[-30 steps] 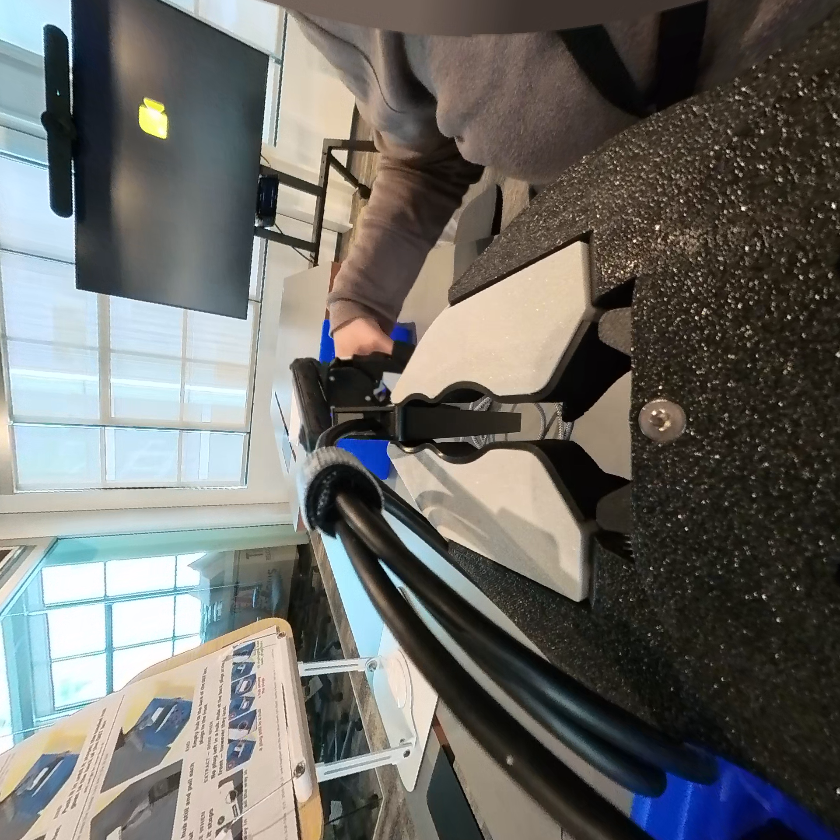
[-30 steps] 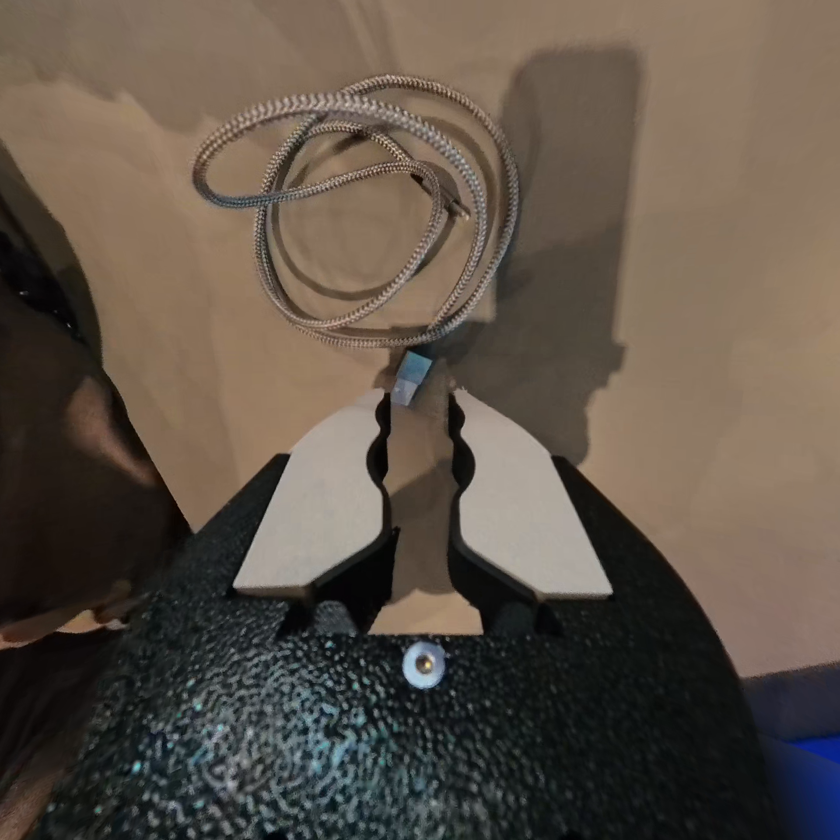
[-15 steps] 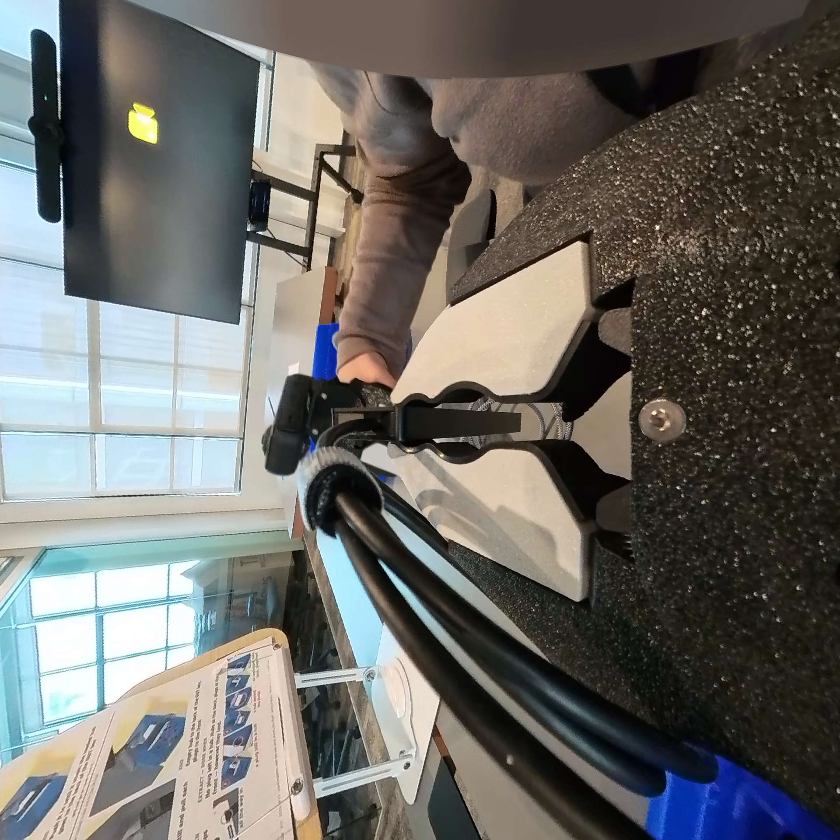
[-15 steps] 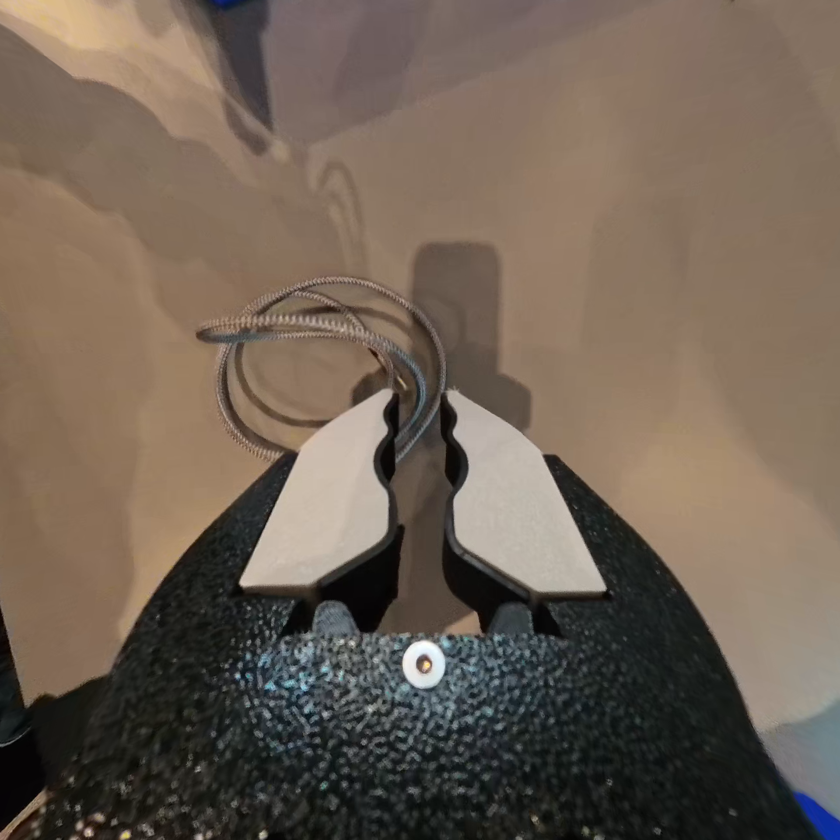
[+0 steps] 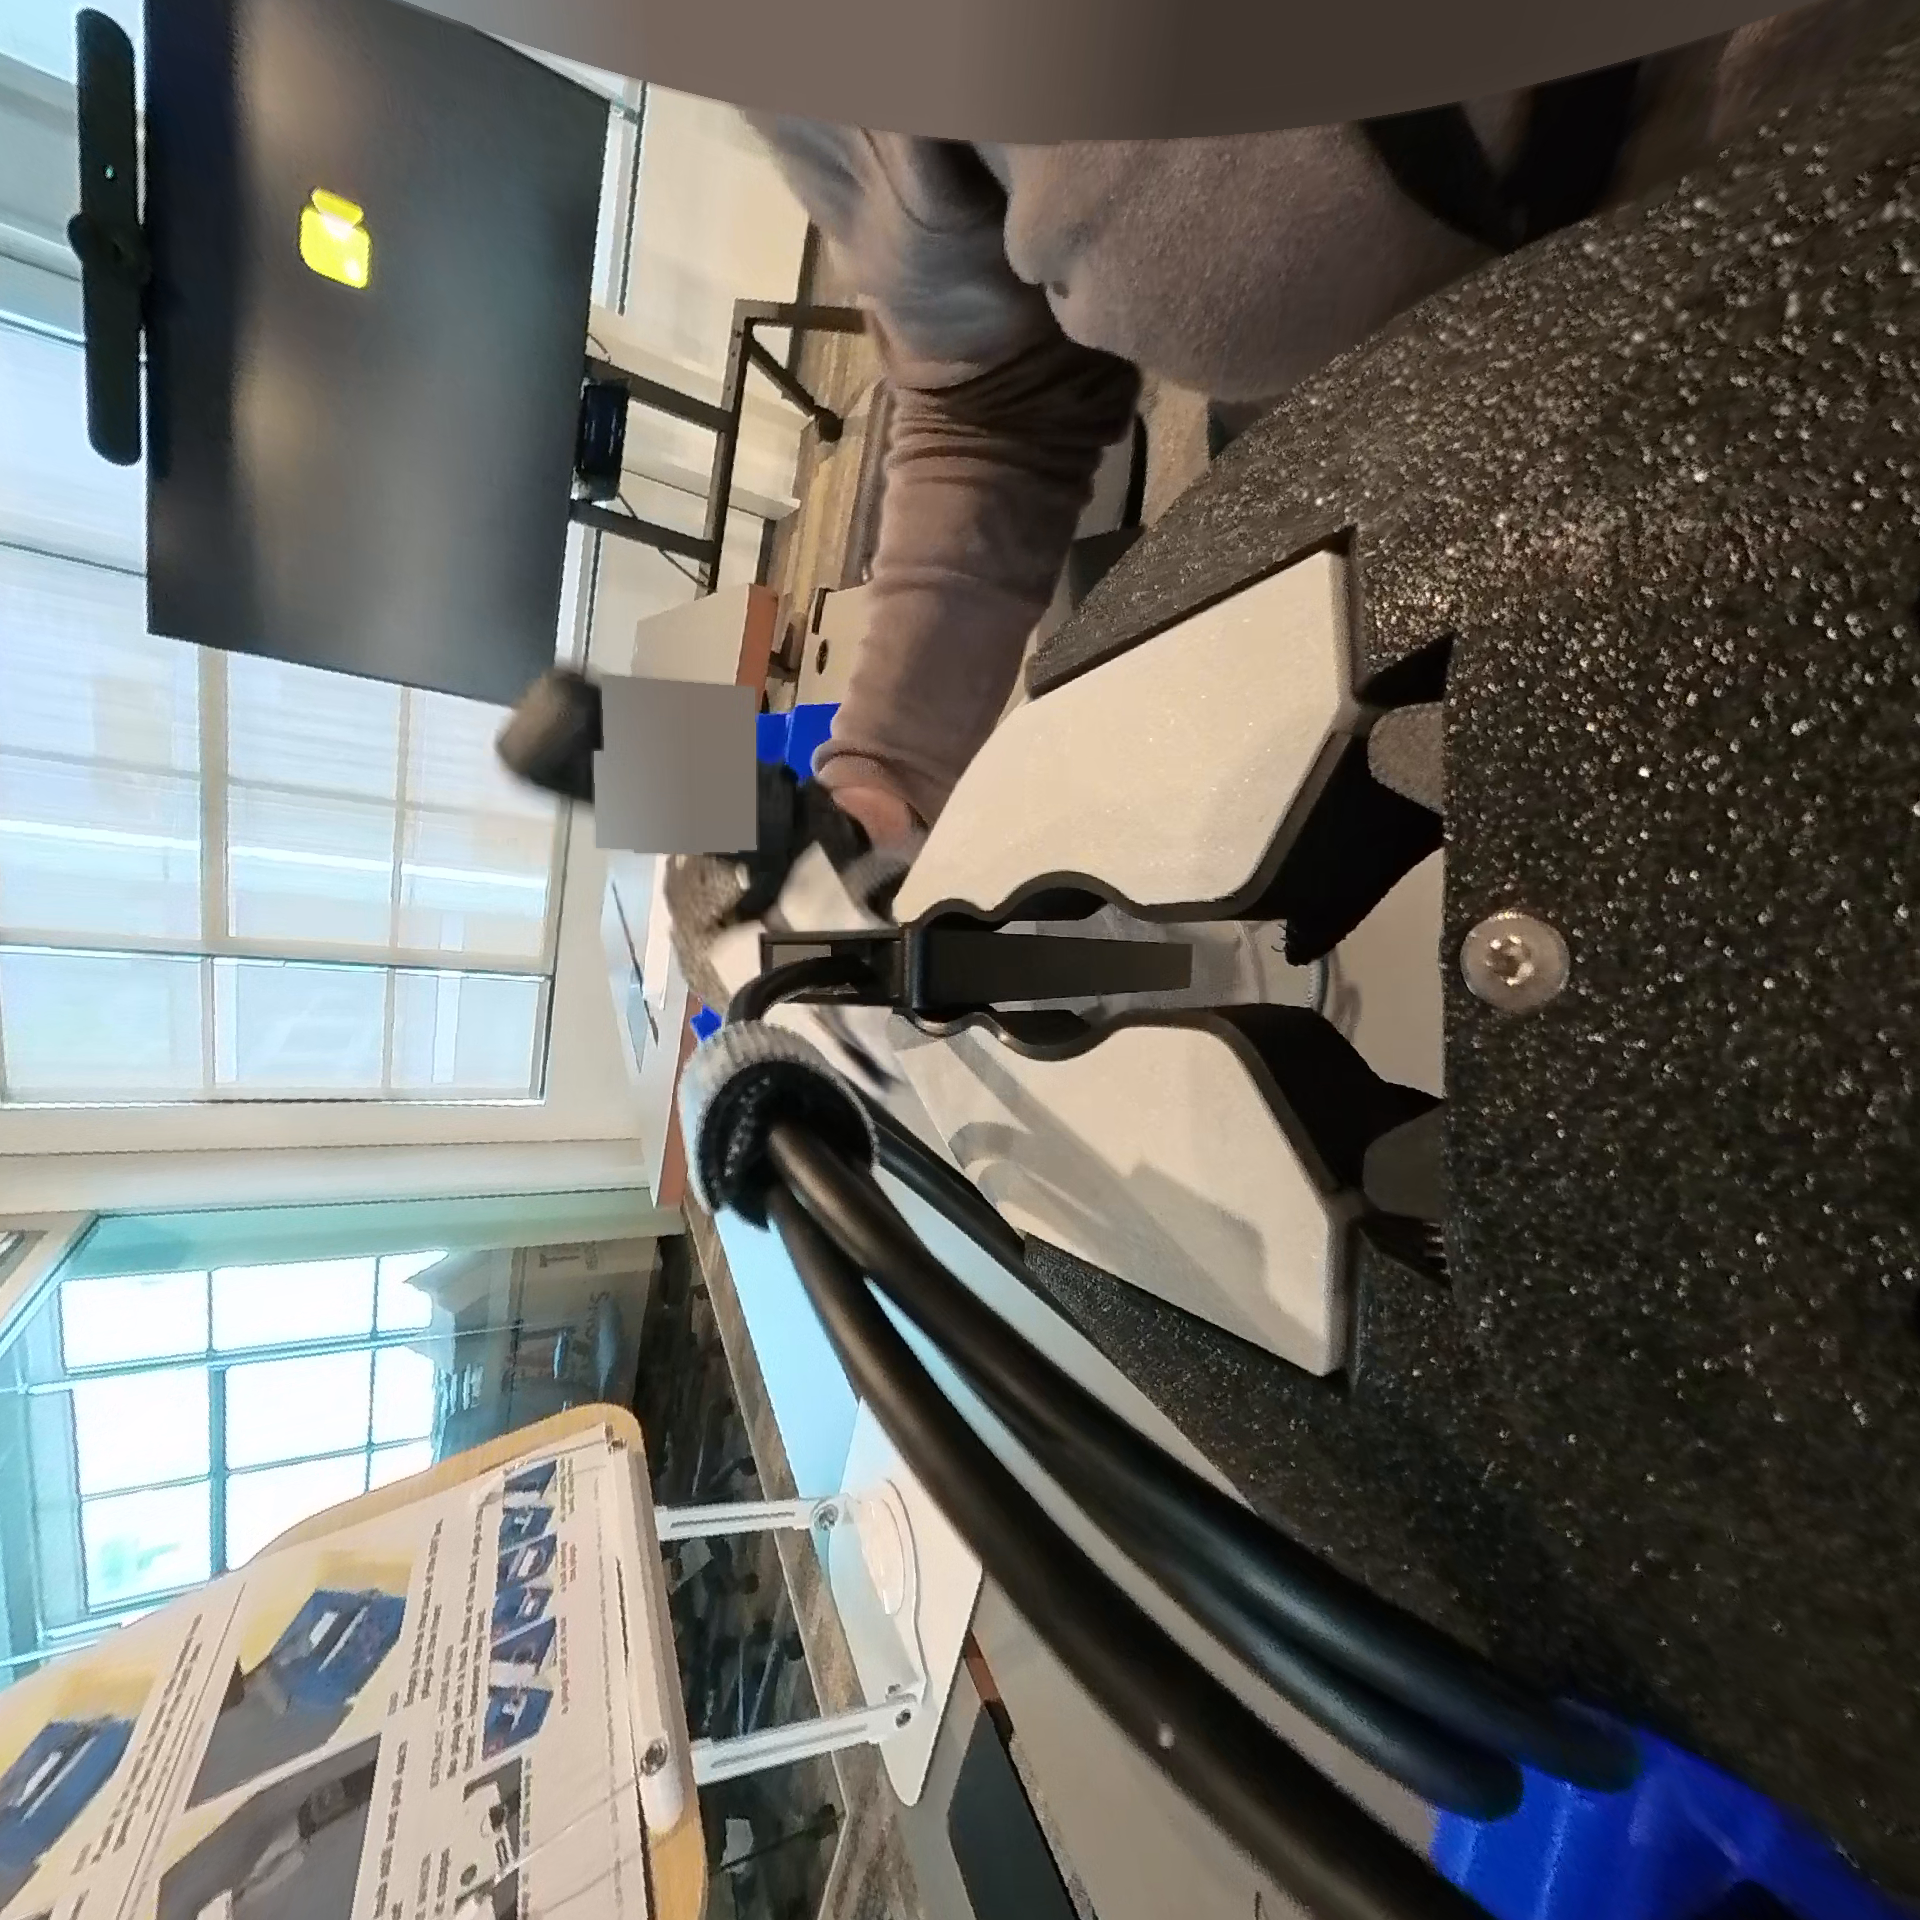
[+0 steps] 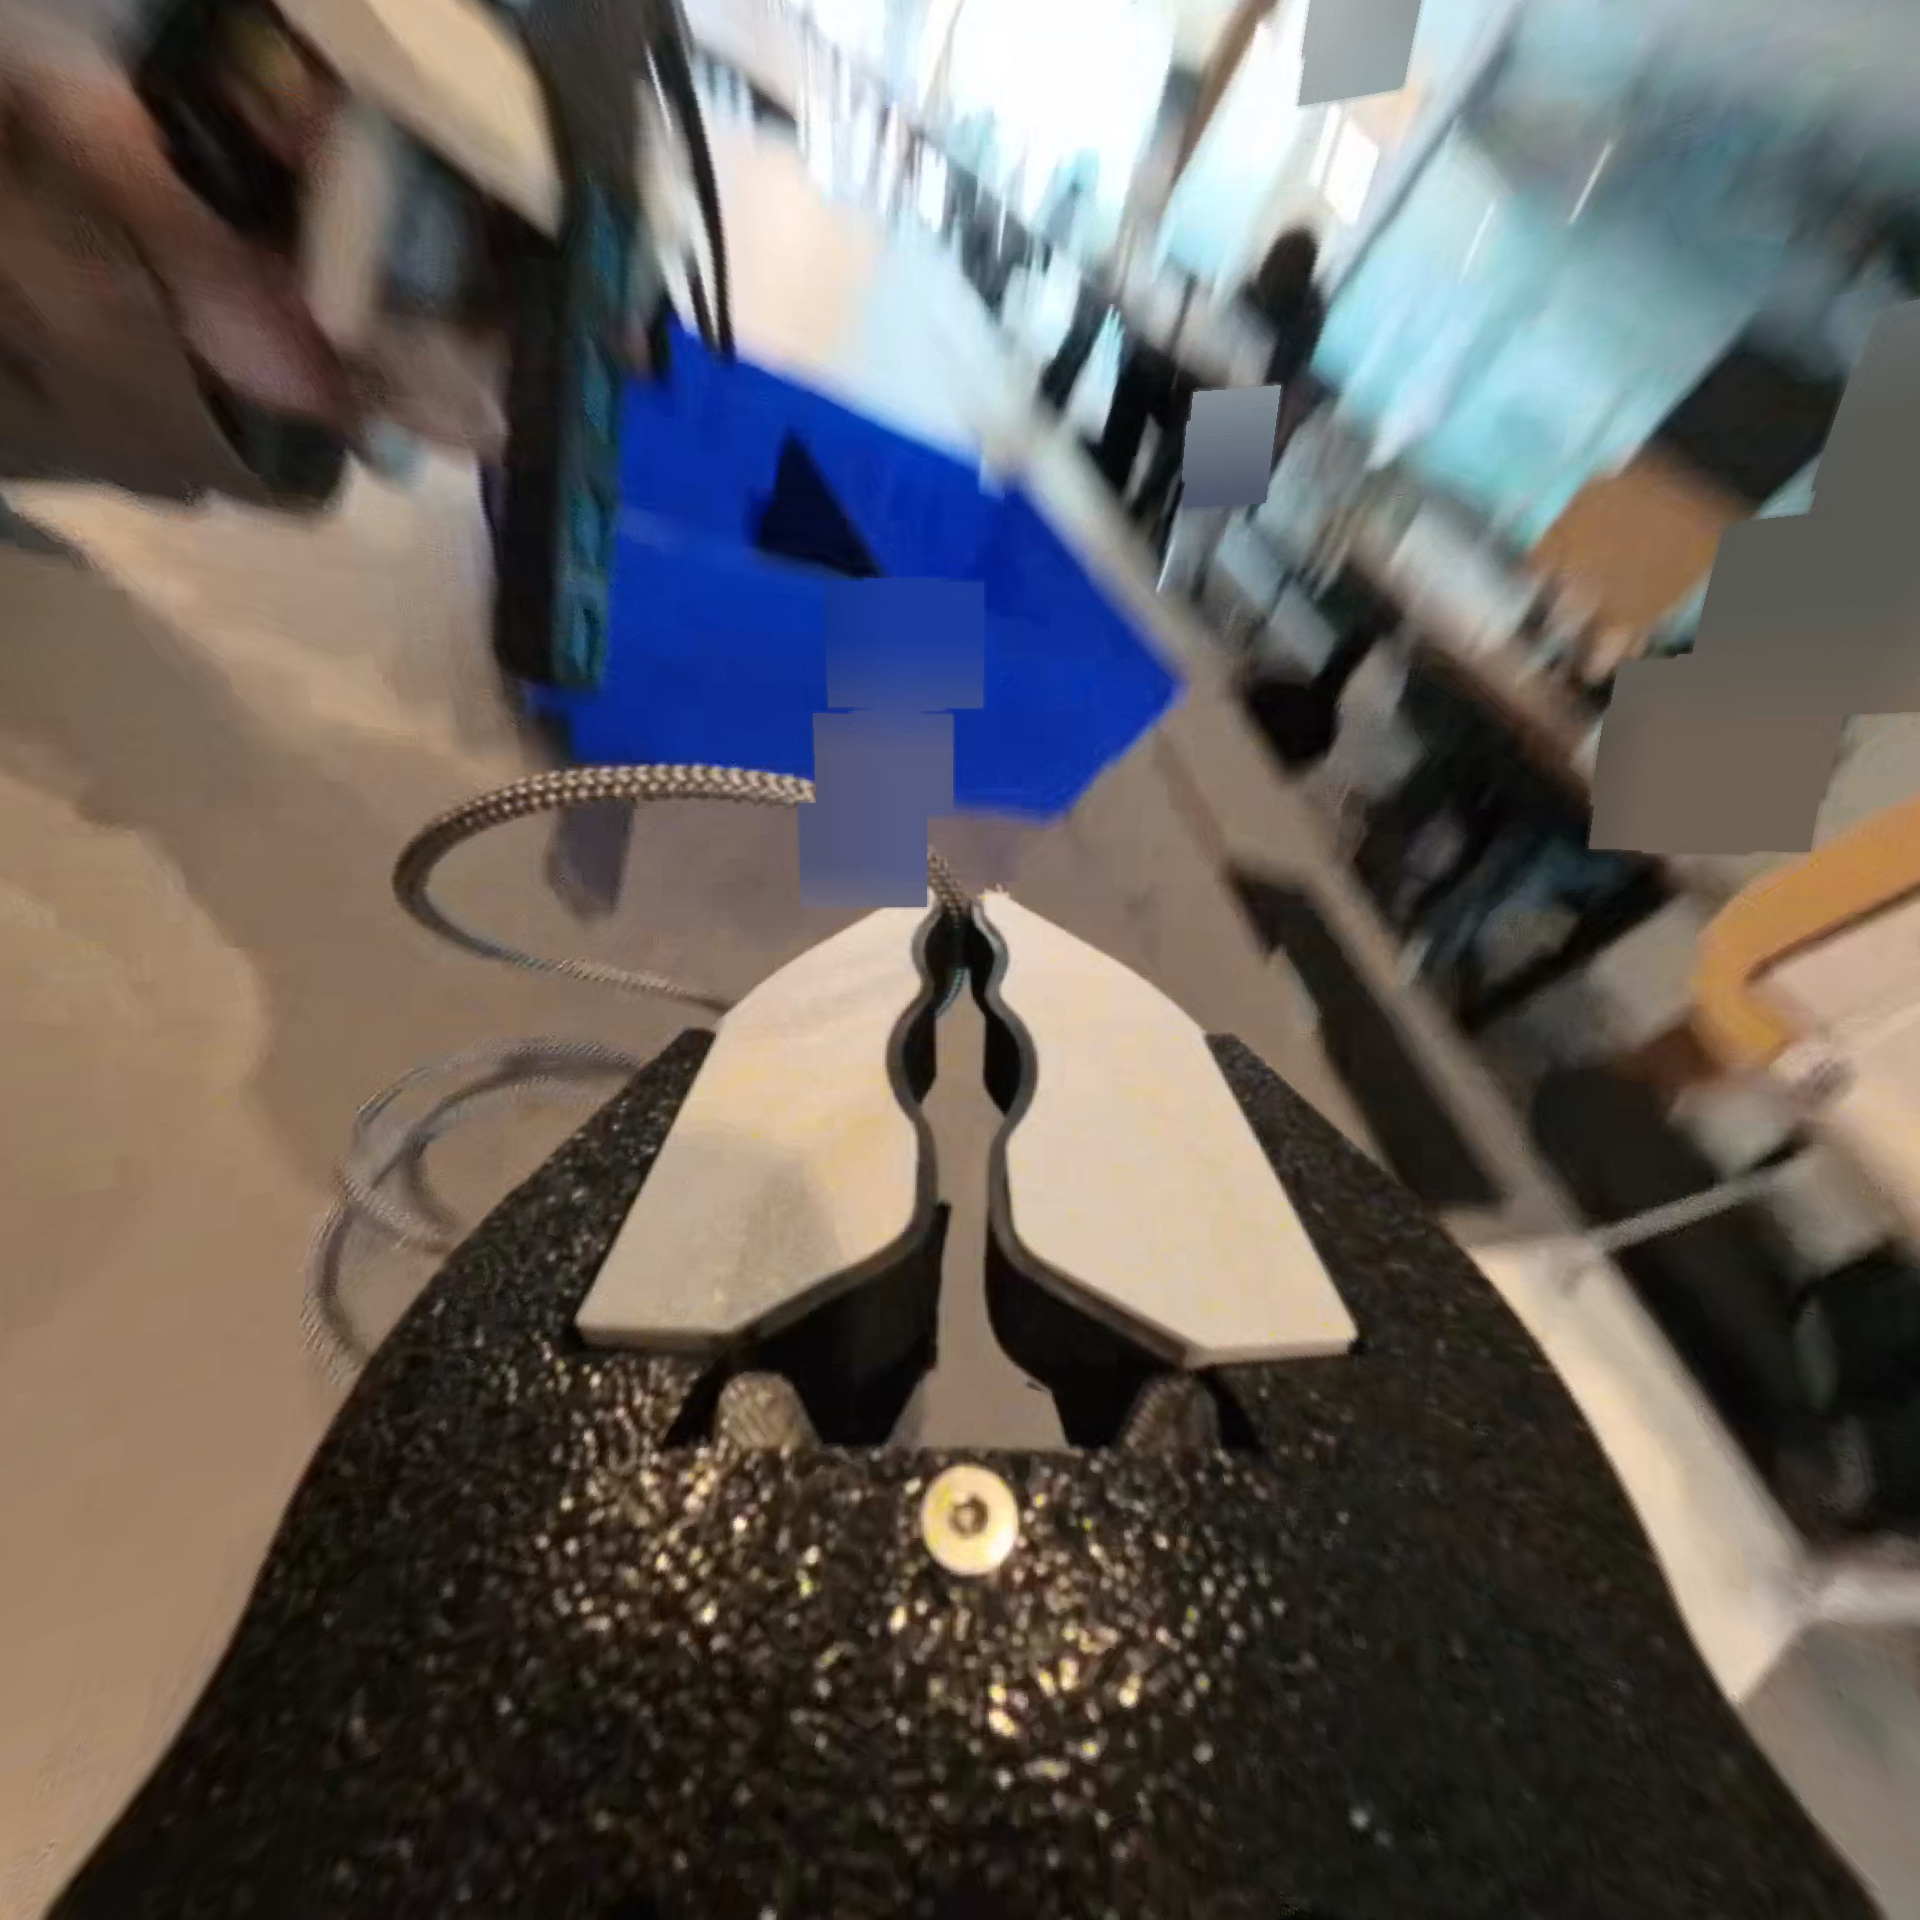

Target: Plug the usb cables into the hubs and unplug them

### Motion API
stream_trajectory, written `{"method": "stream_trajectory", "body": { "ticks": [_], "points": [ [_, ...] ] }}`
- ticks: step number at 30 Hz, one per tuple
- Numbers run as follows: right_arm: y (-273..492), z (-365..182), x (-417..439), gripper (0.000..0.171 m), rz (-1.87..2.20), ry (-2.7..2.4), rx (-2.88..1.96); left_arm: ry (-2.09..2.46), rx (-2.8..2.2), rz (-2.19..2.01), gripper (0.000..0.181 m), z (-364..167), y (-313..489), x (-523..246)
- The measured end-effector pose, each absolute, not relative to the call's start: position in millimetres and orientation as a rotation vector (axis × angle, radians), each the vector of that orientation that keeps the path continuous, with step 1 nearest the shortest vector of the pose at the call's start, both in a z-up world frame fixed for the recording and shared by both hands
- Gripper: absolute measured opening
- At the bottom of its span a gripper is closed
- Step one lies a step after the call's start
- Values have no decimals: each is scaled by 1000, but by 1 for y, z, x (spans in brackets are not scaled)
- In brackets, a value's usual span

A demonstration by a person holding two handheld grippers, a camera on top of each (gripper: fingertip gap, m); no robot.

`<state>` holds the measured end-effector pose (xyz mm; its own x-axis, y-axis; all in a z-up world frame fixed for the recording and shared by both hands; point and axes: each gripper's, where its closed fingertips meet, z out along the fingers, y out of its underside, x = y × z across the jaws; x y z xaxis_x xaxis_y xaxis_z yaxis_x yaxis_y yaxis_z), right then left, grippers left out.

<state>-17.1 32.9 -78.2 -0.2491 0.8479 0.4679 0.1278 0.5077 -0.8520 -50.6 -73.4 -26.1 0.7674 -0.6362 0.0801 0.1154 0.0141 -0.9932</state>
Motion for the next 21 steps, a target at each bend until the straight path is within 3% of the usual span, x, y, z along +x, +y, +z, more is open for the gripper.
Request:
{"method": "stream_trajectory", "body": {
  "ticks": [9, 14, 18, 21],
  "points": [
    [5, 13, 13, 2, 1413, -1192, -443, 402, -1441, -750, 11, -29, -69, -46],
    [-6, 33, 12, 2, 1403, -1112, -367, 404, -1441, -831, 11, -33, -67, -37],
    [-3, 46, 5, 2, 1022, -1071, -366, 412, -1443, -842, 11, -33, -67, -34],
    [-19, 55, 5, 2, 1082, -1081, -321, 415, -1439, -845, 11, -32, -67, -33]
  ]
}}
